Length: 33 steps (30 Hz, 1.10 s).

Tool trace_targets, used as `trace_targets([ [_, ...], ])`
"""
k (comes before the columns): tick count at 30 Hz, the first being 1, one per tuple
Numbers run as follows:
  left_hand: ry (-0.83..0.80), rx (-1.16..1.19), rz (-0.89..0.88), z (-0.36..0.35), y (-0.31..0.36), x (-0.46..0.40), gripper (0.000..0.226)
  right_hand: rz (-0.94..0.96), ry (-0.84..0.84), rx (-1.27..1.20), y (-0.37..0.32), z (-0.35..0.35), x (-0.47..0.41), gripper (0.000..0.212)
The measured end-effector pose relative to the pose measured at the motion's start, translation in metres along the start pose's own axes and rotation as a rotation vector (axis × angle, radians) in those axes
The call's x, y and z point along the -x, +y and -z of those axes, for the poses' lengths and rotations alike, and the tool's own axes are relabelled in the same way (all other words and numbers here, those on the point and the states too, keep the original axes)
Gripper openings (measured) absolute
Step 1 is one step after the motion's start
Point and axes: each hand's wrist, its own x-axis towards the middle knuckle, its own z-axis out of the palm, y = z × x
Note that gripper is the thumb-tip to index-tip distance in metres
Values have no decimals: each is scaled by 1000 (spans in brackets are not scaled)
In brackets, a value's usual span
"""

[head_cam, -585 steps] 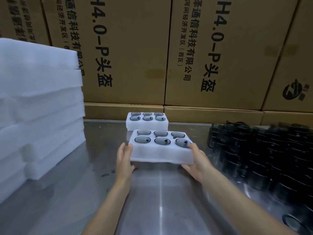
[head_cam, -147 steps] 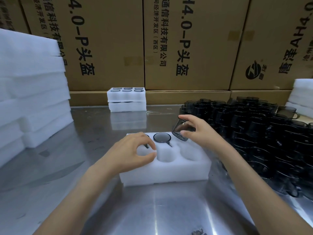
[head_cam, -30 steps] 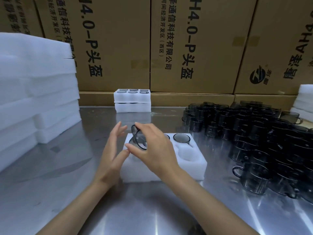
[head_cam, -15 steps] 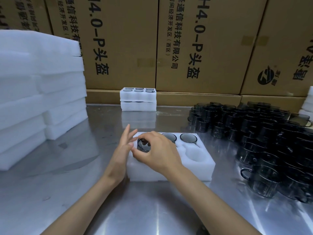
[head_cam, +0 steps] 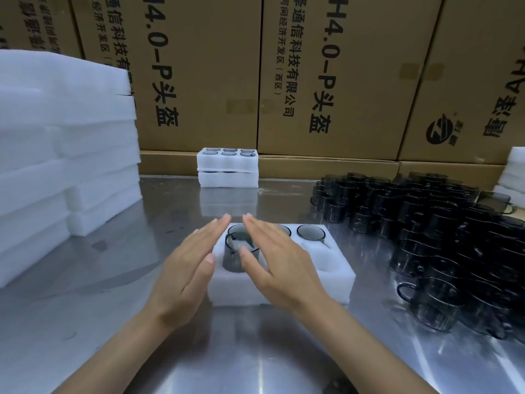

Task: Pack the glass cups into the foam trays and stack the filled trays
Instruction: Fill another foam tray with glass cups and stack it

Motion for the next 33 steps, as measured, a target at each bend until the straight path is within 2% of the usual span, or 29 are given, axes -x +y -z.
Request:
trace_targets([
  [3,-83,-162,-107,8,6,4,51,5,-59,34,3,-2,6,49],
  [10,-124,-263,-40,6,9,10,47,65,-153,239,-1,-11,8,46],
  [20,-125,-241,33,5,6,17,50,40,-135,260,0,-15,15,52],
  [23,-91,-190,66,4,4,16,48,11,-59,138,-1,-8,16,48],
  [25,-48,-154,77,4,2,14,42,-83,81,136,6,4,15,42],
  [27,16,-109,129,6,-4,12,37,-287,156,312,22,19,18,45],
  [30,97,-21,220,9,-12,12,36,-674,72,505,49,40,28,55],
  [33,111,9,255,6,-15,11,41,-891,28,444,60,51,36,53],
])
